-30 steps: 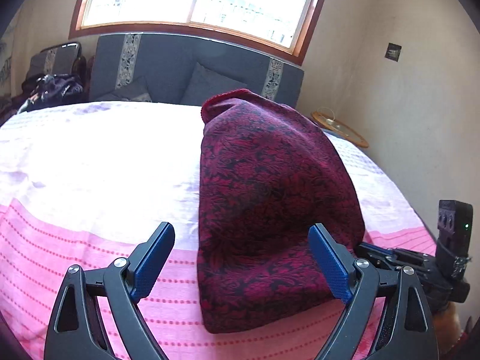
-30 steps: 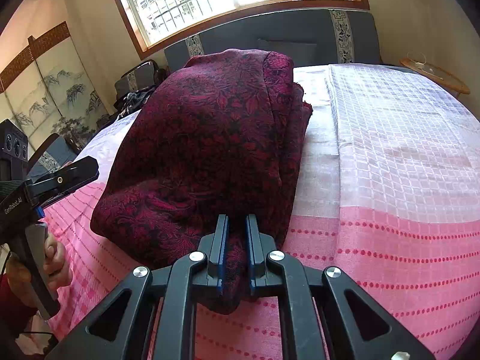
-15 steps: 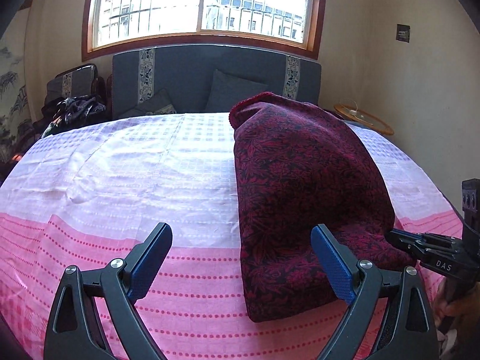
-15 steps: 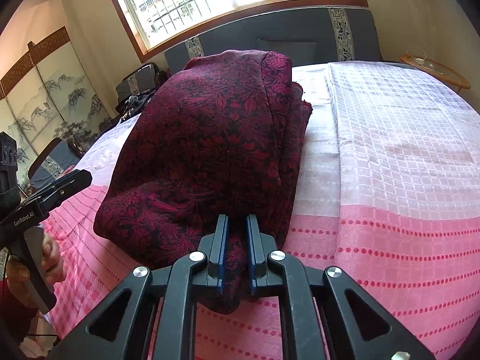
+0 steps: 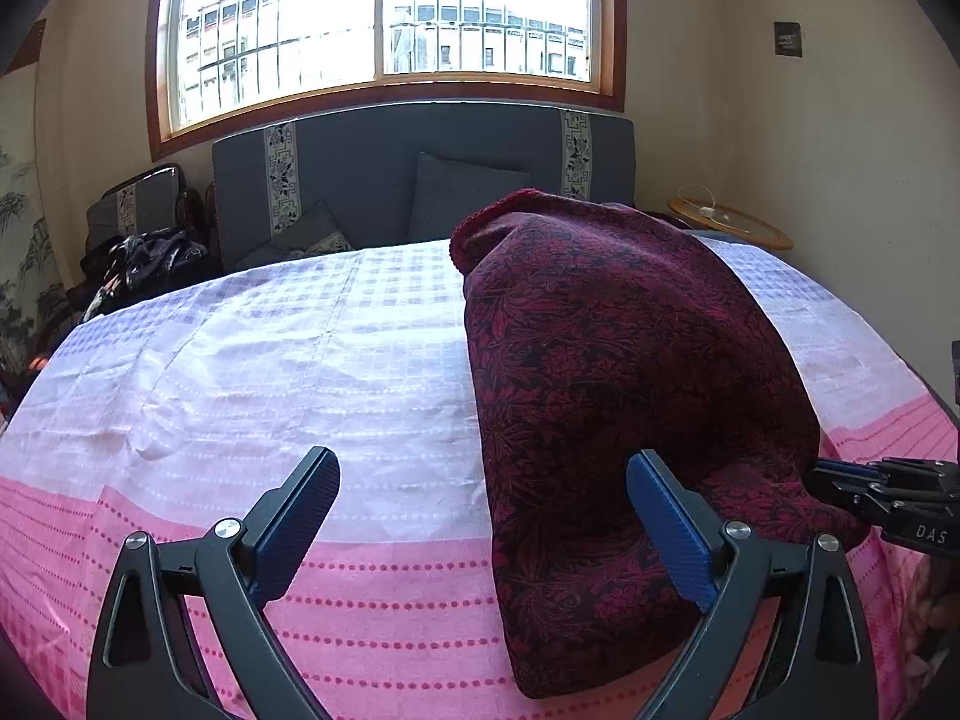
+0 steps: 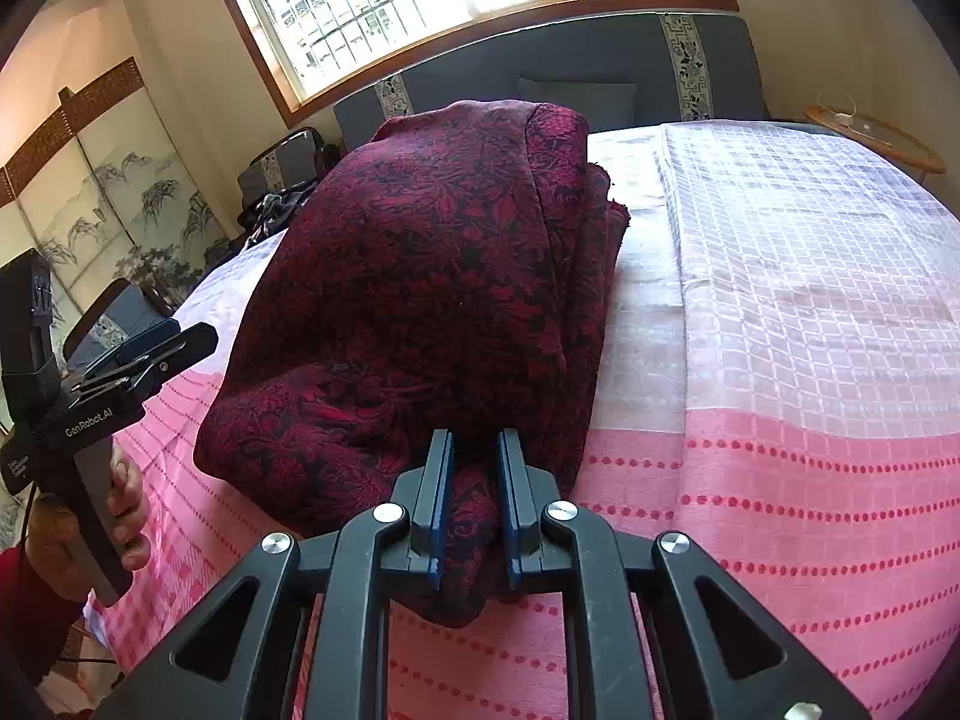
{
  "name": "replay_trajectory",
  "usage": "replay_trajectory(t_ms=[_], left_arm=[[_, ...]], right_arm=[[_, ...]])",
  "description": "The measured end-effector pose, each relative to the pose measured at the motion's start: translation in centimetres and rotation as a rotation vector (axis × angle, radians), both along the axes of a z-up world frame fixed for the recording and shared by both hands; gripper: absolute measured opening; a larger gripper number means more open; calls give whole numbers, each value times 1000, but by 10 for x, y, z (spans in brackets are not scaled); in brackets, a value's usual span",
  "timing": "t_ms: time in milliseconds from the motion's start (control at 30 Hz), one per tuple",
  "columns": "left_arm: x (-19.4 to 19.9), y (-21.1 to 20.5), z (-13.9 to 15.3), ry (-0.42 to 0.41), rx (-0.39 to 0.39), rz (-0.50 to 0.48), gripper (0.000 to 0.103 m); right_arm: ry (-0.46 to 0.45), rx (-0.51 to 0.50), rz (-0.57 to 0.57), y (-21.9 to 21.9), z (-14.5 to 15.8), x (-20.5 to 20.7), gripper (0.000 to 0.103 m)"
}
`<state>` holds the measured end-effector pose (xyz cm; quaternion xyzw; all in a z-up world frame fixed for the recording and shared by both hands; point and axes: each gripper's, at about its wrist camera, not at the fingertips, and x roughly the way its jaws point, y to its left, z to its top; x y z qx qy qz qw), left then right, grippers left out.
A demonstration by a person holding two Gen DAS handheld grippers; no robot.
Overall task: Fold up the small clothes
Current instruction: 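Hold the folded sweater's edge with the right tool and straighten it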
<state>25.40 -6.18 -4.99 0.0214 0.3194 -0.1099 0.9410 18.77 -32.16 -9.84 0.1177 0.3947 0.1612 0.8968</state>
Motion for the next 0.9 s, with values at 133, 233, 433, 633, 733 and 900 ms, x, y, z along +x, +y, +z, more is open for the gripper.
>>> replay_trajectory(t_ms=[133, 233, 433, 633, 733, 900], left_arm=[[17, -1, -3, 30, 6, -29, 96], [27, -2, -5, 22, 18, -34, 96], [45, -2, -12, 49, 14, -70, 96], [64, 3, -20, 115, -66, -149, 97], [76, 10, -25, 165, -142, -197, 97], [103, 25, -40, 305, -333, -275, 98]], right_arm=[[0, 16, 9, -1, -1, 1, 16], [2, 29, 10, -2, -1, 0, 16], [-1, 13, 9, 0, -1, -1, 16], [-3, 5, 7, 3, -1, -1, 16], [-2, 12, 6, 3, -1, -1, 16], [-2, 13, 5, 2, 0, -2, 16]])
